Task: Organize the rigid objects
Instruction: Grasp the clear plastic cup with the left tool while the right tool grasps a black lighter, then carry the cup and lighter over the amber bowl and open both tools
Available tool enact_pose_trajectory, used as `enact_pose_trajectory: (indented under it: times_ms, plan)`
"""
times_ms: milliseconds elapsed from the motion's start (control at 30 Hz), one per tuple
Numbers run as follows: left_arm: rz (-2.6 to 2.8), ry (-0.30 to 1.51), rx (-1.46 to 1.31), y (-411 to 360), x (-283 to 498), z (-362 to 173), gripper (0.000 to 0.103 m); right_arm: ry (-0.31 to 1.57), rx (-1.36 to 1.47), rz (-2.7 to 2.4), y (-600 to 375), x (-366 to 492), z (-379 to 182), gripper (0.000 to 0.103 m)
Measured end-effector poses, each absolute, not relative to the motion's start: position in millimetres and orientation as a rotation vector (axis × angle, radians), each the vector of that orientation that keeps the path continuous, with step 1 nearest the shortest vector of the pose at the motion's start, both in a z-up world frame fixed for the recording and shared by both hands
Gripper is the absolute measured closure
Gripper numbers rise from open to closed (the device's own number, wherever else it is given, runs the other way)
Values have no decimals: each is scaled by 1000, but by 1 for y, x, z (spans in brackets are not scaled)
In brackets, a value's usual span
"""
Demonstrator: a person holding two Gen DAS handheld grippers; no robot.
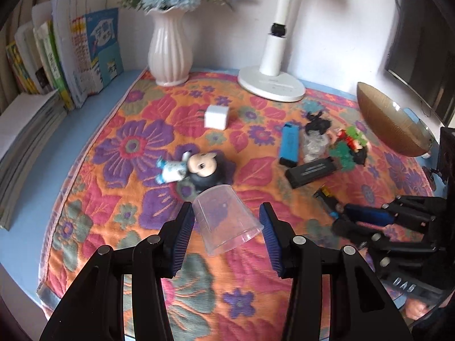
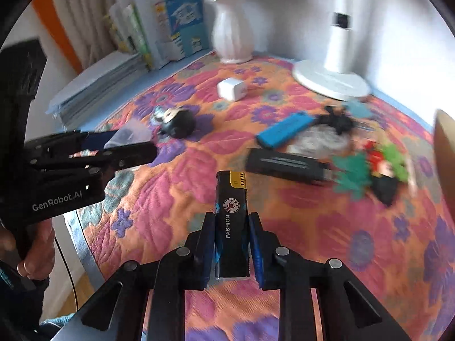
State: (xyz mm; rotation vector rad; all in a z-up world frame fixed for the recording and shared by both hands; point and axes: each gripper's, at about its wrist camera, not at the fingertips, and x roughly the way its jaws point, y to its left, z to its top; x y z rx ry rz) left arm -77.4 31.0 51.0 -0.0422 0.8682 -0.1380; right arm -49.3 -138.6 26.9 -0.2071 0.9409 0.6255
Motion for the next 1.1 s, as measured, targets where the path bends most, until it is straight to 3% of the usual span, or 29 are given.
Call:
enact_pose_trajectory:
  times_ms: [467,700,967,1000,1033,1100]
  plan:
    - [-503,690,121,-161,-24,134,59,770,-11,225,-306,-36,119,81]
    - [-615,774,119,-241,16,118,59,829,66,-5,-388,5,118,81]
    - [-620,811,146,-280,39,98,58,889,65,-34,-409,26,103,81]
    - [-634,815,144,-282,41,97,56,893,65,-36,-409,29,101,81]
    - [-639,820,144,-283,42,98,43,897,61,-44,-409,31,99,81]
    - [-635,813,125,-280,41,100,29,904,58,-63,-412,33,97,80]
